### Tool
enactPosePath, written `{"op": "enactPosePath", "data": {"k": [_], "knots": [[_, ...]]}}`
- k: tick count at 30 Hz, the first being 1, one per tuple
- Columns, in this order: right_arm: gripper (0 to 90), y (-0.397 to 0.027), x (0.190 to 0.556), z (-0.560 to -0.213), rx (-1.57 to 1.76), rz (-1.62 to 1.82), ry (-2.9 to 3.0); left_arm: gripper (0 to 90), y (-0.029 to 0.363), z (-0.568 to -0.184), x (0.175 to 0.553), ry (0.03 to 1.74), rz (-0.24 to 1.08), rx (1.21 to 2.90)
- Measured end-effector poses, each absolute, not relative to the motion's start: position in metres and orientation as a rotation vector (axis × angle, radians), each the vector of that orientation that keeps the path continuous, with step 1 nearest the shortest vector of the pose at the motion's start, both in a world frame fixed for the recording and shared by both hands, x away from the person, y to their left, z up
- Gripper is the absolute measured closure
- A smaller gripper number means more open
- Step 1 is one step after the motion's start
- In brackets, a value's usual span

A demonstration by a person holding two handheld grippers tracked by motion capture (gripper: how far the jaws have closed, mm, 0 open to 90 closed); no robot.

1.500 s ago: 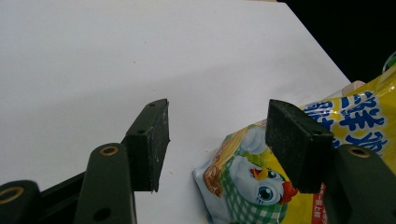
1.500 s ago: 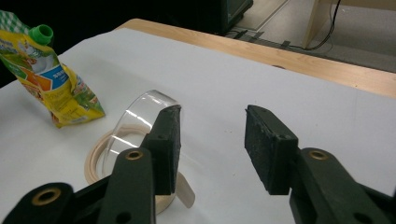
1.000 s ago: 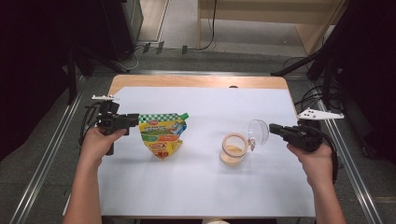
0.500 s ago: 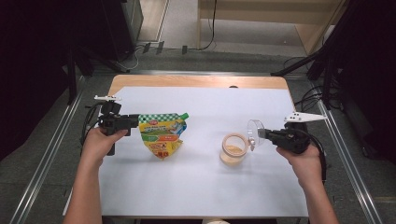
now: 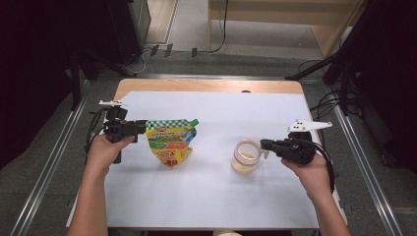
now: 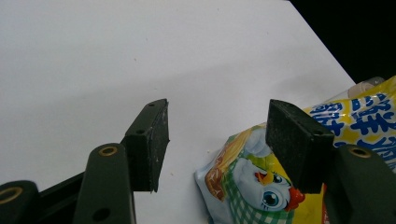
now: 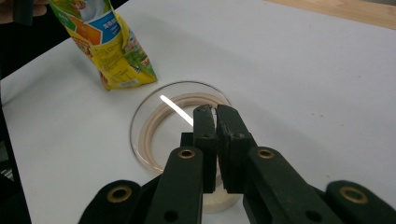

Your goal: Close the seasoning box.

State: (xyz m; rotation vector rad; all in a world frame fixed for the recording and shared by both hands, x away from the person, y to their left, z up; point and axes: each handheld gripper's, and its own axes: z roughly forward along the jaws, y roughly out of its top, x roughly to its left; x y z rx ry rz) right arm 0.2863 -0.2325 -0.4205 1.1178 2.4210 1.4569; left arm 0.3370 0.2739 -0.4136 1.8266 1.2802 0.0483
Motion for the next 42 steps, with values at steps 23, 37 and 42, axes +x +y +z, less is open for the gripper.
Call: {"op": "enactPosePath", "data": {"k": [23, 37, 42], "knots": [[46.0, -0.24, 0.291, -0.425, 1.164, 1.447, 2.378, 39.1, 0.273, -0.416, 0.338, 1.283, 0.038, 1.836], [36.6, -0.265, 0.297, -0.433, 1.201, 1.425, 2.303, 38.9, 0.276, -0.417, 0.338, 1.287, 0.038, 1.83], [29.2, -0.272, 0.299, -0.44, 1.216, 1.368, 2.239, 38.7, 0.275, -0.417, 0.339, 1.286, 0.032, 1.833]]}}
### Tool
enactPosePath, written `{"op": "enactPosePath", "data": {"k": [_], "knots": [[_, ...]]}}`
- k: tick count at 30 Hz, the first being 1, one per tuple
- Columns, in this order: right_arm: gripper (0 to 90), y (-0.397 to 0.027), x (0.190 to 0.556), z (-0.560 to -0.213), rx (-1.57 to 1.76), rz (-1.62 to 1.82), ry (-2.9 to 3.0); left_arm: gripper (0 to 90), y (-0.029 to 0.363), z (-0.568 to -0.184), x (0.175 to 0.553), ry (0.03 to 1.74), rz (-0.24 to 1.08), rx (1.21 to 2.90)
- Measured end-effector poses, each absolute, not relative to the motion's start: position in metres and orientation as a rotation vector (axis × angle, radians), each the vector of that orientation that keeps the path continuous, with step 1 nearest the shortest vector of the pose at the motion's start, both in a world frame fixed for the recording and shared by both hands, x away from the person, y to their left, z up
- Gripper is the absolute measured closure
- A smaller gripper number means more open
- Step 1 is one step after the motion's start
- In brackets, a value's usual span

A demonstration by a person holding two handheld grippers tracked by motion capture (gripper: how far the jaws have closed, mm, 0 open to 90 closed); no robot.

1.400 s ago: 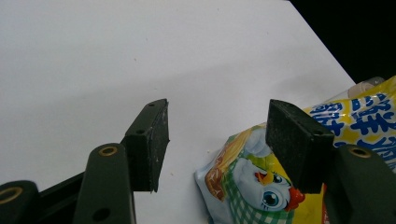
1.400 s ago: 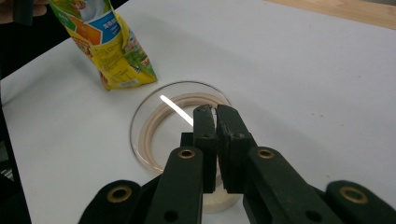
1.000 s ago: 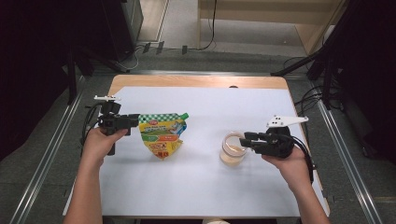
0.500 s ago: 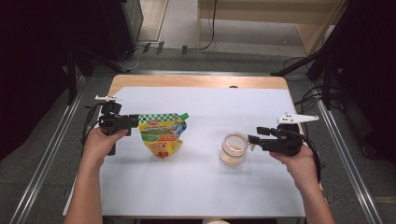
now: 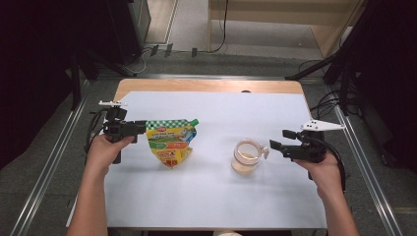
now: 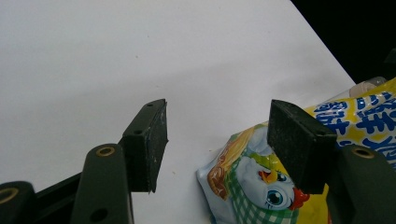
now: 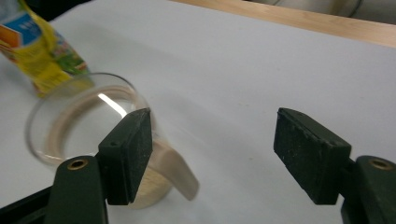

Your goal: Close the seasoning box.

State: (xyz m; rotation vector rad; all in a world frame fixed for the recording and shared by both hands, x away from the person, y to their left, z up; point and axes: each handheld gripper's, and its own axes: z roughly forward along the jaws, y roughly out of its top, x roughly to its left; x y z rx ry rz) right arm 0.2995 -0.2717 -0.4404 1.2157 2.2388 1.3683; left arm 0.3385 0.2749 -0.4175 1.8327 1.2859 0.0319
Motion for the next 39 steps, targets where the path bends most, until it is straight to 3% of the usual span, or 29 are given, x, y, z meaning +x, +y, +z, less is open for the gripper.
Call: {"op": "enactPosePath", "data": {"k": [8, 11, 39], "knots": [[27.9, -0.281, 0.303, -0.454, 1.261, 1.334, 2.204, 38.6, 0.275, -0.419, 0.339, 1.294, 0.028, 1.829], [21.8, -0.283, 0.304, -0.459, 1.249, 1.353, 2.229, 38.6, 0.276, -0.42, 0.339, 1.296, 0.029, 1.83], [22.5, -0.281, 0.31, -0.481, 1.283, 1.27, 2.231, 37.8, 0.272, -0.43, 0.342, 1.311, -0.003, 1.848]]}}
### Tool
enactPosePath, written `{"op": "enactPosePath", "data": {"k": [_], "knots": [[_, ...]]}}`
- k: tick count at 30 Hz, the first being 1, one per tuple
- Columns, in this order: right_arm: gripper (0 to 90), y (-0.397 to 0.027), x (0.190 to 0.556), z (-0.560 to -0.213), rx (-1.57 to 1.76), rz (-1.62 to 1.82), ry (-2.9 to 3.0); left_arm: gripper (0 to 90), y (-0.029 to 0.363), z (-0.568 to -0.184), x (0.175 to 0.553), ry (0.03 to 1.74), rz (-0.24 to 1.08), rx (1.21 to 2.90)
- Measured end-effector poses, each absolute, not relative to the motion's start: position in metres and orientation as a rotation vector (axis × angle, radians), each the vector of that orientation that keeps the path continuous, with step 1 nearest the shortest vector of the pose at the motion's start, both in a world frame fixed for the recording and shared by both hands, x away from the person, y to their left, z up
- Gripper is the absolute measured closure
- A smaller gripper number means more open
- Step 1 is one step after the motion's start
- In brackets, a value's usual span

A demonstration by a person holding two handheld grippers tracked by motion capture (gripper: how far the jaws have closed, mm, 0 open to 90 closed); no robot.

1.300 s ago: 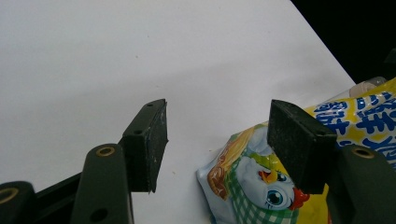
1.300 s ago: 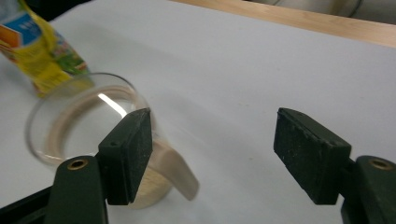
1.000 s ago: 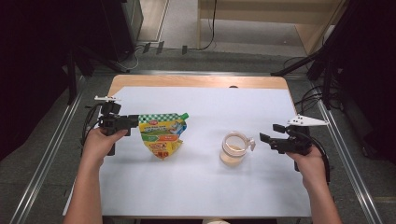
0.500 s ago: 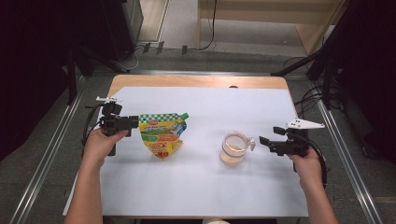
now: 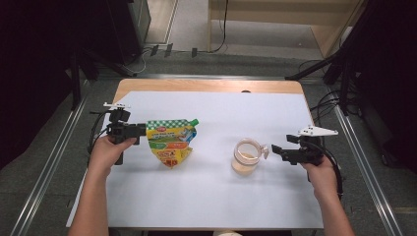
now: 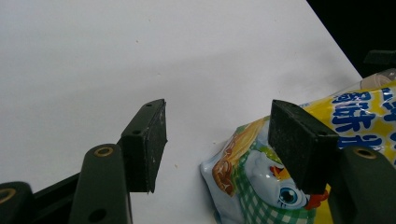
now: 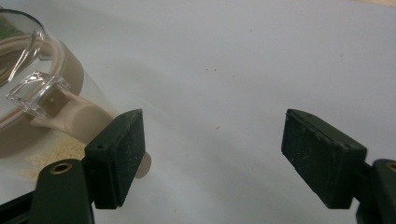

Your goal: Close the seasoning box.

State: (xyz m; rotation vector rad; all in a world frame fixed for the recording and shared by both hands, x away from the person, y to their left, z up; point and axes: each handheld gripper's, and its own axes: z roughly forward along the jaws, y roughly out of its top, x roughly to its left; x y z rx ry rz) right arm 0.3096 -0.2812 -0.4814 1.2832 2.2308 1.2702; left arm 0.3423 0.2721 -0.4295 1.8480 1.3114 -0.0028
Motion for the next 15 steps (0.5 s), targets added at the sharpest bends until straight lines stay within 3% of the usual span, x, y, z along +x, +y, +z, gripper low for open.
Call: {"op": "enactPosePath", "data": {"k": [15], "knots": [[22.5, -0.279, 0.3094, -0.4821, 1.274, 1.264, 2.248, 37.0, 0.2732, -0.4312, 0.3433, 1.326, -0.009, 1.838]]}}
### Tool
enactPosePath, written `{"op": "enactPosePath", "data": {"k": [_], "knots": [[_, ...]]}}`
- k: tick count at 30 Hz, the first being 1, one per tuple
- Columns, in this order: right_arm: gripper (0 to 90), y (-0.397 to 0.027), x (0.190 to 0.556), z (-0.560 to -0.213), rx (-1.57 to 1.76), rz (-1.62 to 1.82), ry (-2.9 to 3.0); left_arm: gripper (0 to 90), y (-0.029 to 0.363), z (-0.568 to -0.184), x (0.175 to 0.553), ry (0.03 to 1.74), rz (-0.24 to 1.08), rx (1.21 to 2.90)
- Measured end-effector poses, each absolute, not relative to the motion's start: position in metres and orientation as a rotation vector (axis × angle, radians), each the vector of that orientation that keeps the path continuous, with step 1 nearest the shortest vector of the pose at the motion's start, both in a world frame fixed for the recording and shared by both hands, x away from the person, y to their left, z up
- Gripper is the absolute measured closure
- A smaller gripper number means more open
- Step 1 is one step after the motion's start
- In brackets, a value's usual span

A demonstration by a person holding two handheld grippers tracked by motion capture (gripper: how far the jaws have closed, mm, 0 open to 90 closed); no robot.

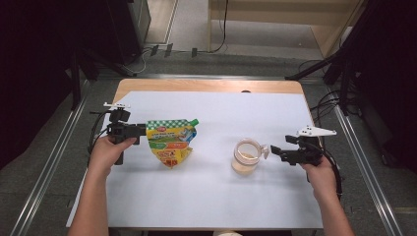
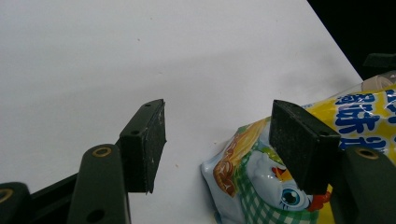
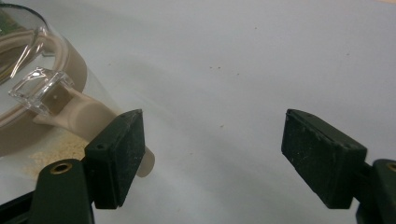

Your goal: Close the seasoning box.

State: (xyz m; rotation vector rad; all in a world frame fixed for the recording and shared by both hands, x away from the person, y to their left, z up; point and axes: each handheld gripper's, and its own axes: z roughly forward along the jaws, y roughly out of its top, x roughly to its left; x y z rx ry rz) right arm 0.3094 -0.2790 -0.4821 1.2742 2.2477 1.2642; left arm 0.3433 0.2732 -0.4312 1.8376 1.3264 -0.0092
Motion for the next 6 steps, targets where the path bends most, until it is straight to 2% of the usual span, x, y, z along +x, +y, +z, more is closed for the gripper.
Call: {"op": "enactPosePath", "data": {"k": [6], "knots": [[22.5, -0.2781, 0.3095, -0.4828, 1.276, 1.263, 2.249, 37.4, 0.2739, -0.4338, 0.344, 1.334, -0.007, 1.856]]}}
